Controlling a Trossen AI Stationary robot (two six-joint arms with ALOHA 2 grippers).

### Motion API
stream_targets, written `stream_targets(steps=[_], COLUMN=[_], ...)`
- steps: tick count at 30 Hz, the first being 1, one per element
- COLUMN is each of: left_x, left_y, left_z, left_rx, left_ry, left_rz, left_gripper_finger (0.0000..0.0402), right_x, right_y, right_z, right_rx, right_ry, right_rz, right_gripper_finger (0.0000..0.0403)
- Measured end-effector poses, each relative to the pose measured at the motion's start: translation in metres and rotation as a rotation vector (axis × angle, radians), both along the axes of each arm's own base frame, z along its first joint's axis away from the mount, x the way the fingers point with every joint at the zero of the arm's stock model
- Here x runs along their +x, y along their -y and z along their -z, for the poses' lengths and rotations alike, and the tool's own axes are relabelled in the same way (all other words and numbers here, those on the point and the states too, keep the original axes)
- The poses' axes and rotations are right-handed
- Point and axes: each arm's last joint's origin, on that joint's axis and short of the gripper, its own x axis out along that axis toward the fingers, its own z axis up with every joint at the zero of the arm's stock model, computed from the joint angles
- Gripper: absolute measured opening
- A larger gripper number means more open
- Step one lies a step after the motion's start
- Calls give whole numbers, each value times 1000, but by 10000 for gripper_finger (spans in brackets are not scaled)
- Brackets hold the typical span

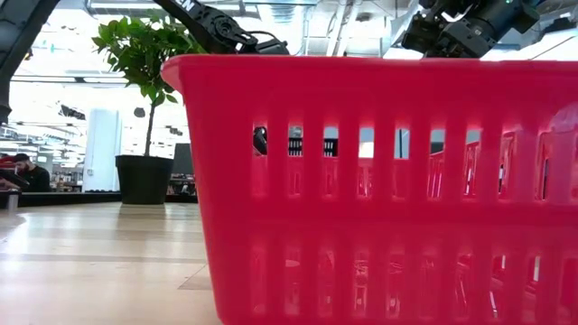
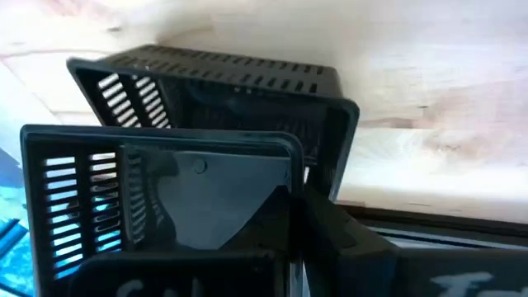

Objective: Stack baskets by color
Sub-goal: Stack the top left black bin on top of the top right black bin

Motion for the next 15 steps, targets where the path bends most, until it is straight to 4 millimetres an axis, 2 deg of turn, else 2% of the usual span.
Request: stream_targets(steps=[15], left_x=[-1], left_y=[5], left_z=[5], left_rx=[-5], left_ry=[-56], left_rz=[-1], left_gripper_finger=[0], right_x=[0], right_y=[0], right_z=[0], right_rx=[1], right_ry=[-6], right_rz=[0], right_gripper_finger=[191])
